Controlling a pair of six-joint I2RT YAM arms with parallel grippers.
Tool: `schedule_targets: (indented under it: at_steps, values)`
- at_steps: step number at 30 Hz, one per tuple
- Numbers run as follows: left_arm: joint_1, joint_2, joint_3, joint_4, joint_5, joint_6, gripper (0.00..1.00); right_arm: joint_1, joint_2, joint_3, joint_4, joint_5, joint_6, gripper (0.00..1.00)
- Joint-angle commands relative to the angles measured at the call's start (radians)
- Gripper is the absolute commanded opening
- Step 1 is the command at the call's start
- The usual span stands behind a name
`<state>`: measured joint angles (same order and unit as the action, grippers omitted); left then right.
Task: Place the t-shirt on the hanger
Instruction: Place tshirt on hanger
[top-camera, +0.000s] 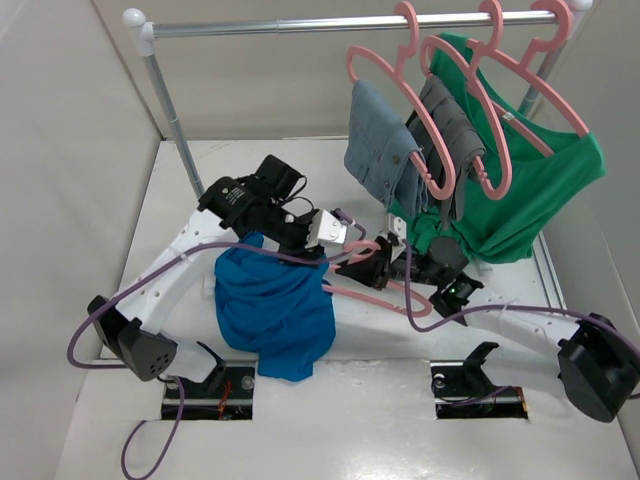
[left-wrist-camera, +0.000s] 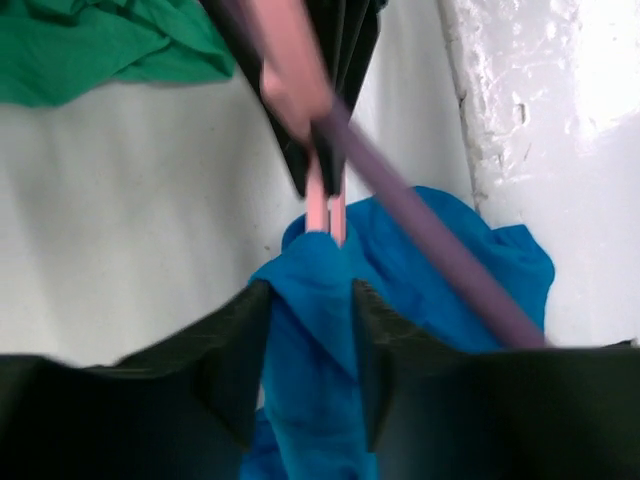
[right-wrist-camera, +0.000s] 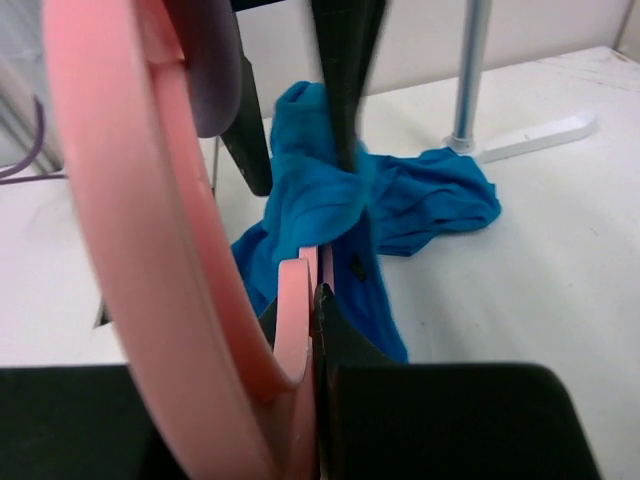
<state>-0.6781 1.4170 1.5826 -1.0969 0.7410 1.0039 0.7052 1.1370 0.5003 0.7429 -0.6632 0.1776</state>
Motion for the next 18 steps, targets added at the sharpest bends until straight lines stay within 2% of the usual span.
schedule_targets:
  at_steps: [1, 3, 4, 5, 7, 9, 11, 15, 18]
  values:
    - [-0.002, -0.136, -0.03, -0.026, -0.012, 0.122, 0.37, -0.026, -0.048, -0.043, -0.054, 0.007, 0.02, 0.0]
    - [0.008, -0.167, -0.073, -0.006, -0.023, 0.131, 0.54, -0.026, -0.084, -0.043, -0.115, 0.016, -0.006, 0.0]
    - [0.008, -0.197, -0.085, 0.006, -0.037, 0.131, 0.69, -0.026, -0.085, -0.043, -0.155, 0.016, -0.018, 0.0]
    - [0.008, -0.213, -0.098, 0.021, -0.037, 0.11, 0.76, -0.026, -0.097, -0.043, -0.168, 0.016, -0.032, 0.0]
    - [0.008, -0.251, -0.118, 0.086, -0.055, 0.061, 0.82, -0.026, -0.097, -0.043, -0.181, 0.005, -0.032, 0.0]
    - [0.008, -0.269, -0.118, 0.167, -0.095, -0.067, 0.82, -0.026, -0.106, -0.043, -0.195, 0.005, -0.032, 0.0]
    - [0.02, -0.297, -0.095, 0.212, -0.106, -0.135, 0.82, -0.026, -0.106, -0.052, -0.204, 0.005, -0.032, 0.0]
    - [0.02, -0.326, -0.11, 0.197, -0.173, -0.189, 0.89, -0.026, -0.106, -0.043, -0.204, 0.014, -0.041, 0.0]
    - [0.02, -0.314, -0.185, 0.123, -0.27, -0.198, 0.87, -0.026, -0.106, -0.025, -0.217, 0.014, -0.05, 0.0]
